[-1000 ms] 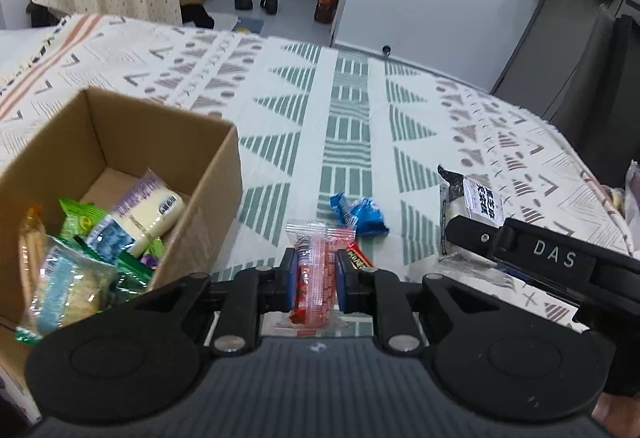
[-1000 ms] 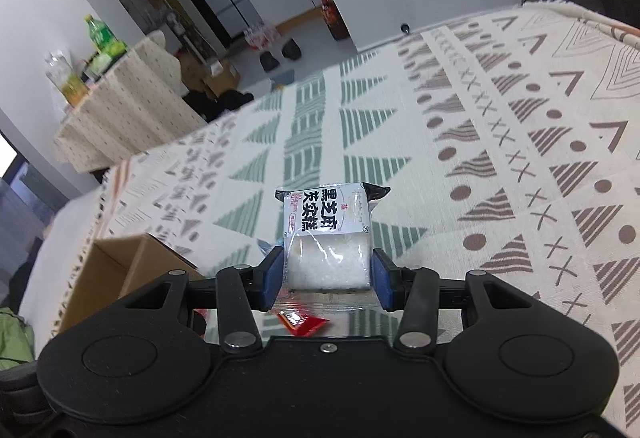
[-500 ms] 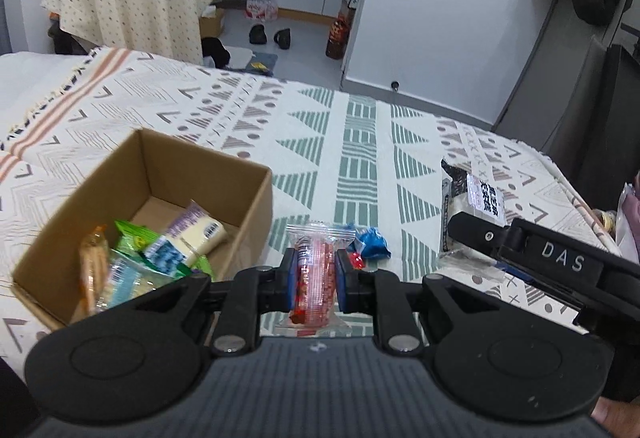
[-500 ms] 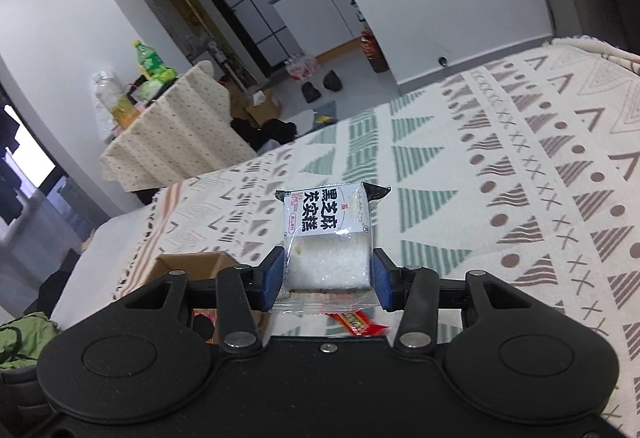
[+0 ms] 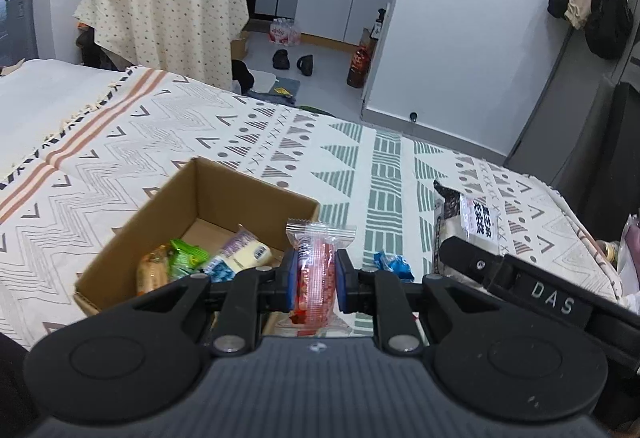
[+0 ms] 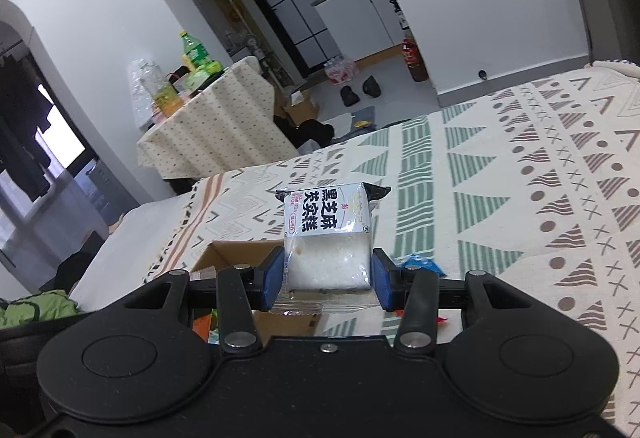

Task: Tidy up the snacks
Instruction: 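Carry the sausage pack and white packet over the cardboard box with both grippers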

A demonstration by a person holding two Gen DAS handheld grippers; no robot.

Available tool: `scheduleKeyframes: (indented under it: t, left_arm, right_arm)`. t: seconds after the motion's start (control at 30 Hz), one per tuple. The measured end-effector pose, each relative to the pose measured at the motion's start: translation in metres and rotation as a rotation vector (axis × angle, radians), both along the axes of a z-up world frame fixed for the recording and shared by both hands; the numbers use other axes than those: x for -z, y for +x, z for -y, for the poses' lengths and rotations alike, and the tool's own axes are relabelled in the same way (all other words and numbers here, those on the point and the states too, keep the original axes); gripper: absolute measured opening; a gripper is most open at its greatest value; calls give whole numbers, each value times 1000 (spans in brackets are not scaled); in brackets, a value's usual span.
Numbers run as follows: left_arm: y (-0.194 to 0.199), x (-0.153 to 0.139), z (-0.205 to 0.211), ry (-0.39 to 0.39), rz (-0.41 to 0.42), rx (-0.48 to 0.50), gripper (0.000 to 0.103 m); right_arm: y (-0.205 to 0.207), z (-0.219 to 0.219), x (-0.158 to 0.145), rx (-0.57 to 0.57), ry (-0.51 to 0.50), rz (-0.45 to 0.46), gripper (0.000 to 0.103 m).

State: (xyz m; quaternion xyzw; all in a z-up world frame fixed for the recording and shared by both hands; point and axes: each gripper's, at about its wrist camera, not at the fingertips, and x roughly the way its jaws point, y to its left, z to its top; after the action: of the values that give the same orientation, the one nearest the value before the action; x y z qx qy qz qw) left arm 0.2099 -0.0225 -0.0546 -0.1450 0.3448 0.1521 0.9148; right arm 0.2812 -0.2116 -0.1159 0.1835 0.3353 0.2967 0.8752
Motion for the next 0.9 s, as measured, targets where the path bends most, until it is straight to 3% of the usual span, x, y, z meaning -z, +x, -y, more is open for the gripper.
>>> scheduleKeyframes:
  t: [0.5,0.9]
  left_arm:
    - [-22,-5,-48,-36,22,-77,18]
    - [-27,4,-85,-102,22,-79,18]
  right_arm:
    - [-18,-40,-8,-45,-30,35,45]
    - [-22,-60,-6,-52,-68,43,45]
